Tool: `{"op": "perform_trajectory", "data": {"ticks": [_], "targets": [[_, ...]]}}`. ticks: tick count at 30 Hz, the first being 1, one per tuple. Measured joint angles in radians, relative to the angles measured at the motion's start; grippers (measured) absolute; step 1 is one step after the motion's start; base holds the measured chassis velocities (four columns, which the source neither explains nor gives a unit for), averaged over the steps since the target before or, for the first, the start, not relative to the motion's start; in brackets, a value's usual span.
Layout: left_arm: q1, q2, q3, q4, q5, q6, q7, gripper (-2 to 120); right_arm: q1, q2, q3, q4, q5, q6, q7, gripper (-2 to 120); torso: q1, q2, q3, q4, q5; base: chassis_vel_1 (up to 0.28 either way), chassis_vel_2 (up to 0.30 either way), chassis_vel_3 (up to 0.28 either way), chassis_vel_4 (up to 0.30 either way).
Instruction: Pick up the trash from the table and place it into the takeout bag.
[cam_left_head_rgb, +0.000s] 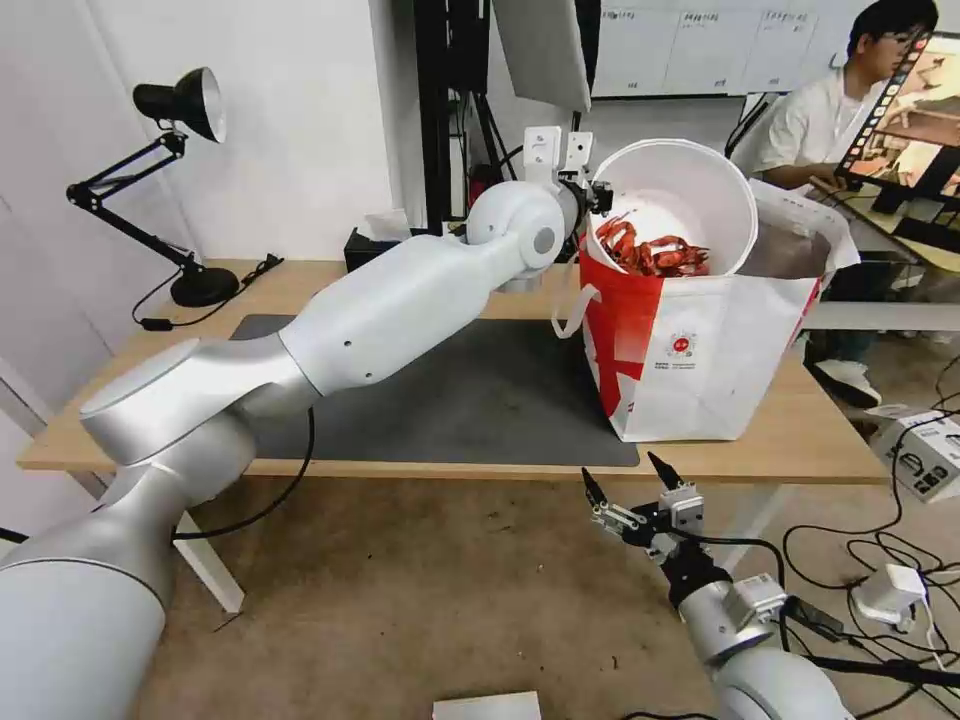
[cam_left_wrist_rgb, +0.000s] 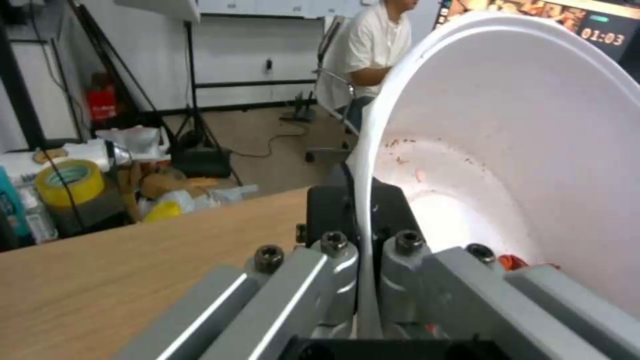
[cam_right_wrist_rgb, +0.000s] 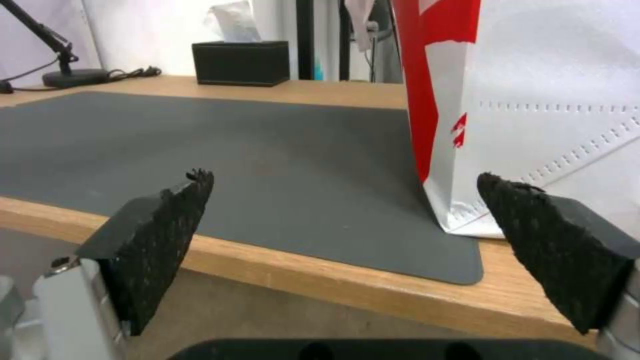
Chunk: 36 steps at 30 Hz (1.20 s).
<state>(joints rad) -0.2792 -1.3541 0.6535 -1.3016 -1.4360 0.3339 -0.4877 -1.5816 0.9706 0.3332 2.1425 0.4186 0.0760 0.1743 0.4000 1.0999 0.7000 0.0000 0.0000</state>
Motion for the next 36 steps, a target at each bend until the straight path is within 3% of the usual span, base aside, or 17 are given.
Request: {"op": "perform_trajectory", "data": {"ticks": [6, 9, 12, 17, 21, 23, 25, 29, 32, 36], "targets": [[-0.016, 0.019, 0.014, -0.03, -0.014, 0.033, 0.021, 0, 0.0, 0.0, 0.0, 0.0, 0.0, 0.0, 0.0, 100, 0.0, 0.0, 0.0, 0.0, 0.0, 0.0, 0.0, 0.0, 0.0], [-0.022, 0.021, 0.018, -0.035, -0.015, 0.041, 0.016, 7, 0.0, 0.0, 0.0, 0.0, 0.0, 0.0, 0.0, 100, 0.0, 0.0, 0.0, 0.0, 0.0, 0.0, 0.0, 0.0, 0.0], [-0.024, 0.025, 0.021, -0.047, -0.023, 0.045, 0.01, 24, 0.0, 0.0, 0.0, 0.0, 0.0, 0.0, 0.0, 100, 0.0, 0.0, 0.0, 0.0, 0.0, 0.0, 0.0, 0.0, 0.0], [-0.024, 0.029, 0.025, -0.059, -0.033, 0.045, 0.007, 36, 0.0, 0.0, 0.0, 0.0, 0.0, 0.0, 0.0, 100, 0.0, 0.0, 0.0, 0.0, -0.0001, 0.0, 0.0, 0.0, 0.0], [-0.024, 0.043, 0.026, -0.083, -0.037, 0.042, 0.001, 57, 0.0, 0.0, 0.0, 0.0, 0.0, 0.0, 0.0, 100, 0.0, 0.0, 0.0, -0.0001, 0.0, 0.0, 0.0, 0.0, 0.0], [-0.023, 0.053, 0.026, -0.093, -0.037, 0.038, 0.001, 61, 0.0, 0.0, 0.0, 0.0, 0.0, 0.0, 0.0, 100, 0.0, 0.0, 0.0, -0.0001, 0.0, 0.0, 0.0, 0.0, 0.0], [-0.017, 0.091, 0.031, -0.126, -0.031, -0.004, 0.002, 71, 0.0, 0.0, 0.0, 0.0, 0.0, 0.0, 0.0, 100, 0.0, 0.0, 0.0, -0.0001, -0.0001, 0.0, 0.0, 0.0, 0.0], [-0.004, 0.137, 0.035, -0.163, 0.007, -0.069, 0.011, 81, 0.0, 0.0, 0.0, 0.0, 0.0, 0.0, 0.0, 100, 0.0, 0.0, 0.0, 0.0, -0.0001, 0.0, 0.0, 0.0, 0.0], [0.027, 0.206, 0.036, -0.218, 0.086, -0.184, 0.026, 97, 0.0, 0.0, 0.0, 0.0, 0.0, 0.0, 0.0, 100, 0.0, 0.0, 0.0, -0.0001, -0.0002, 0.0, 0.0, 0.0, 0.0], [0.066, 0.278, 0.036, -0.263, 0.174, -0.279, 0.028, 99, 0.0, 0.0, 0.0, 0.0, 0.0, 0.0, 0.0, 100, 0.0, 0.0, 0.0, 0.0, -0.0003, 0.0, 0.0, 0.0, 0.0]]}}
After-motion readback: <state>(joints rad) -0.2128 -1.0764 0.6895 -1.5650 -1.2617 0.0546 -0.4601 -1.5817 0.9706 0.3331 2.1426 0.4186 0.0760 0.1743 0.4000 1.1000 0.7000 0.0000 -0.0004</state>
